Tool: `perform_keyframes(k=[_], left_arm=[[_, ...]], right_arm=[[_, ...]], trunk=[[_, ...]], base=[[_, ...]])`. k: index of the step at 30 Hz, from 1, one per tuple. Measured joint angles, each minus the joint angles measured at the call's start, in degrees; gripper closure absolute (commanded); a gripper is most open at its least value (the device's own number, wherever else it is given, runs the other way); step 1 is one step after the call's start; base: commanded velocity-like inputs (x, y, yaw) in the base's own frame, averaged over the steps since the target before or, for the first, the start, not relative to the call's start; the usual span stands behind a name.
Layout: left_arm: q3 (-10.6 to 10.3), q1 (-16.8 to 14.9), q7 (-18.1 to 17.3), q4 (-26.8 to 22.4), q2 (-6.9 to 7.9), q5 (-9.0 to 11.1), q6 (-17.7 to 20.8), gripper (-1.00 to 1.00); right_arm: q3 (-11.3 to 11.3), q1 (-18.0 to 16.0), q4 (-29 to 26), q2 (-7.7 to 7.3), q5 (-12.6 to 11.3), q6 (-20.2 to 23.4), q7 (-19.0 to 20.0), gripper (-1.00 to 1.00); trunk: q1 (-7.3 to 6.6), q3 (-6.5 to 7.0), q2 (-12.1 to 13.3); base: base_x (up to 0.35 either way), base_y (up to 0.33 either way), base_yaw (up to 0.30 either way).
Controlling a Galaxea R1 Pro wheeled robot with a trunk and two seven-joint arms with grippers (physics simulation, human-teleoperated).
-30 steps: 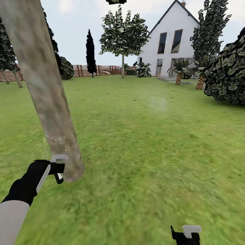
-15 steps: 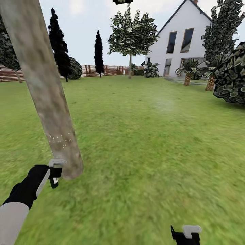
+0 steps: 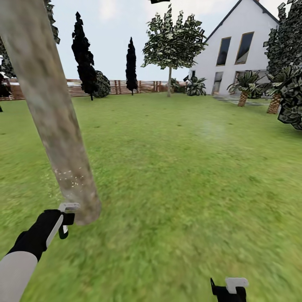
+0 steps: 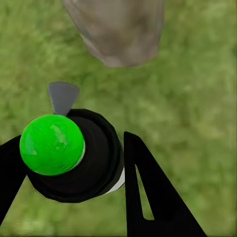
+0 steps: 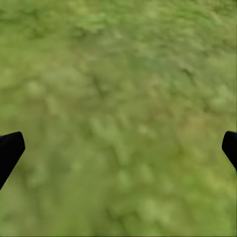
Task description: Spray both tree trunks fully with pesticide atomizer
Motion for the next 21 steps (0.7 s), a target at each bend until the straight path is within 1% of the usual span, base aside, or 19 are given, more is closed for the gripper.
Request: perform_keyframes(k=[3,4,8,11,12,13,14,15,16,17,19,21], left_arm=[[0.05,0.55,0.07,2.46,0.02,-0.09,-3.59,1.0],[0.12,0.6,0.08,4.04,0.07,0.04,-4.24,1.0],[0.19,0.61,0.16,6.59,0.13,0.17,-6.75,1.0],[0.44,0.64,0.18,9.28,0.24,0.09,-7.44,1.0],[0.73,0.67,0.21,11.13,0.27,0.09,-9.27,1.0],[0.88,0.69,0.82,13.71,0.28,0.05,-12.68,1.0],[0.99,0.71,2.22,16.74,0.29,0.14,-16.08,1.0],[1.0,0.7,2.89,18.56,0.23,0.3,-17.84,1.0],[1.03,0.71,3.37,20.21,0.02,0.54,-19.24,1.0],[1.02,0.7,3.45,20.88,-0.15,1.04,-19.58,1.0],[1.03,0.69,3.53,21.66,-0.25,3.9,-19.83,1.0],[1.04,1.19,3.66,21.88,-0.27,4.86,-20.0,1.0]], right_arm=[[0.02,0.02,0.0,-0.02,0.0,0.0,0.05,-1.0],[0.01,0.01,0.0,-0.05,0.0,0.0,0.02,-1.0],[0.02,0.02,0.0,-0.03,0.0,0.0,0.06,-1.0],[0.03,0.0,0.0,0.03,0.0,0.0,0.07,-1.0],[0.03,0.0,0.0,0.06,0.0,0.0,0.07,-1.0],[0.03,0.0,0.0,0.08,0.0,0.0,0.07,-1.0],[0.03,0.01,0.0,0.08,0.0,0.0,0.07,-1.0],[0.02,0.0,0.02,0.09,0.0,0.0,0.07,-1.0],[0.02,0.02,0.07,0.09,0.01,0.0,0.07,-1.0],[0.02,0.04,0.08,0.12,0.02,0.0,0.07,-1.0],[0.02,0.02,0.09,0.17,0.02,0.0,0.11,-1.0],[0.03,0.03,0.09,0.23,0.08,0.0,0.15,-1.0]], trunk=[[0.0,0.0,0.0],[0.0,0.0,0.0],[0.0,0.0,0.0],[0.0,0.0,0.0],[0.0,0.0,0.0],[0.0,-0.01,0.0],[0.0,-0.01,0.0],[0.0,0.0,0.0],[0.0,0.0,0.0],[0.0,0.0,0.0],[0.0,0.0,0.0],[0.0,0.0,0.0]], base=[[0.24,-0.186,0.006],[0.24,-0.183,0.001],[0.241,-0.18,0.0],[0.241,-0.178,0.026],[0.241,-0.174,0.189],[0.145,-0.087,0.241],[0.074,-0.045,0.259],[0.02,-0.012,0.272],[0.008,-0.005,0.275],[0.003,-0.002,0.276],[0.09,-0.068,0.214],[0.199,-0.168,0.037]])
